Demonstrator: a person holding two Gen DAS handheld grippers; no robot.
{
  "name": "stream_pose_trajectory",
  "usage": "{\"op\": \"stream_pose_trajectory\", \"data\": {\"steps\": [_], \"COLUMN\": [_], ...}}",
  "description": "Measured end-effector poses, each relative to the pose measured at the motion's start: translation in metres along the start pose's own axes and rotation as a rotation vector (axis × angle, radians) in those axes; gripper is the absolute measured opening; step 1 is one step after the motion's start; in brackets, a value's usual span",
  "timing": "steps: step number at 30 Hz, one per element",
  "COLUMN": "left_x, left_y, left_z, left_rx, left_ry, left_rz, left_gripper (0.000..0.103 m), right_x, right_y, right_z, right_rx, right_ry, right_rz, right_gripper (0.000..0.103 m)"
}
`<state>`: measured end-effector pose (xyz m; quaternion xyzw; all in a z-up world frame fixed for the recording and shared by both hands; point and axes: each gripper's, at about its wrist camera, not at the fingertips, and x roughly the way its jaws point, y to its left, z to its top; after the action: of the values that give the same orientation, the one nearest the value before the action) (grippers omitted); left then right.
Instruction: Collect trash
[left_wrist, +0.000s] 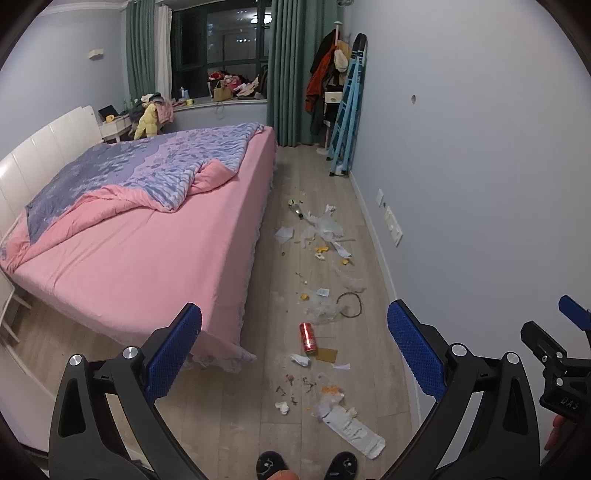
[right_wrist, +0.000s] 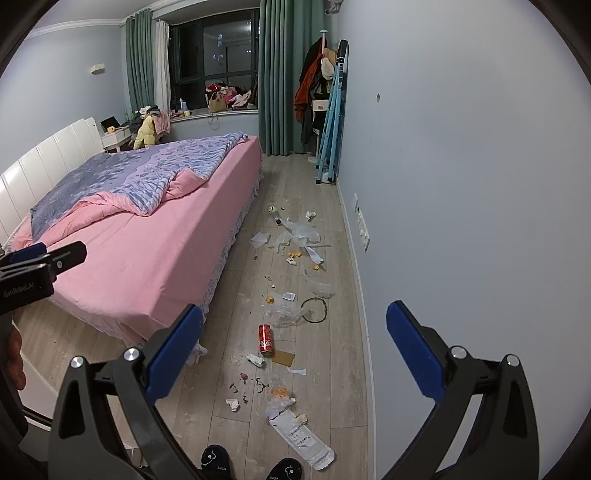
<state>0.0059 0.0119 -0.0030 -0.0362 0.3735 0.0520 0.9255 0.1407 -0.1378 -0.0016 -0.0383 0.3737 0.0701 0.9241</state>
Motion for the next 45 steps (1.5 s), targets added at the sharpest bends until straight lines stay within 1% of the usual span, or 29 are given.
{"op": "stream_pose_trajectory", "data": {"steps": [10, 15, 18, 19, 21, 23, 26, 27, 28, 30, 32, 35, 38, 41, 45], "left_x": [0.002, 0.007, 0.005, 0.007, 0.015, 0.027, 0.043, 0.046, 0.053, 0.062, 0.069, 0.075, 0.085, 0.09, 0.095], "left_y": [0.0, 0.001, 0.01, 0.013, 0.017, 0.021, 0.028, 0.028, 0.027, 0.023, 0.017, 0.004, -0.016, -0.029, -0.045], "left_z": [-0.003, -0.005, -0.005, -0.005, -0.006, -0.01, -0.017, -0.019, -0.023, -0.028, -0.031, -0.035, -0.042, -0.047, -0.055], "left_rx": [-0.003, -0.003, -0.043, -0.05, -0.042, -0.036, -0.056, -0.056, -0.049, -0.034, -0.023, -0.005, 0.016, 0.013, 0.017], "left_ry": [0.009, 0.019, -0.028, -0.032, -0.014, 0.016, 0.072, 0.079, 0.093, 0.108, 0.116, 0.122, 0.148, 0.147, 0.139], "left_rz": [0.003, 0.007, -0.012, -0.019, -0.022, -0.009, 0.003, 0.008, 0.03, 0.066, 0.085, 0.074, 0.054, 0.033, 0.023], "left_gripper": [0.098, 0.098, 0.098, 0.098, 0.098, 0.098, 0.098, 0.098, 0.098, 0.098, 0.098, 0.098, 0.098, 0.098, 0.098], "right_x": [0.001, 0.006, 0.011, 0.013, 0.021, 0.031, 0.041, 0.043, 0.045, 0.05, 0.054, 0.059, 0.062, 0.07, 0.081], "right_y": [0.001, 0.002, 0.004, 0.002, 0.001, -0.001, -0.005, -0.007, -0.01, -0.016, -0.023, -0.04, -0.058, -0.078, -0.087], "right_z": [-0.002, -0.004, -0.007, -0.008, -0.012, -0.016, -0.019, -0.021, -0.022, -0.027, -0.03, -0.034, -0.037, -0.041, -0.045], "right_rx": [-0.013, -0.021, -0.028, -0.03, -0.037, -0.033, -0.02, -0.016, -0.012, -0.004, 0.001, 0.001, -0.006, -0.017, -0.05], "right_ry": [0.014, 0.037, 0.06, 0.064, 0.084, 0.109, 0.131, 0.136, 0.14, 0.153, 0.166, 0.172, 0.168, 0.175, 0.185], "right_rz": [0.007, 0.007, 0.001, -0.001, -0.015, -0.023, -0.019, -0.019, -0.019, -0.021, -0.021, -0.021, -0.025, -0.019, 0.006], "right_gripper": [0.097, 0.097, 0.097, 0.097, 0.097, 0.097, 0.097, 0.097, 0.097, 0.097, 0.097, 0.097, 0.097, 0.097, 0.097]}}
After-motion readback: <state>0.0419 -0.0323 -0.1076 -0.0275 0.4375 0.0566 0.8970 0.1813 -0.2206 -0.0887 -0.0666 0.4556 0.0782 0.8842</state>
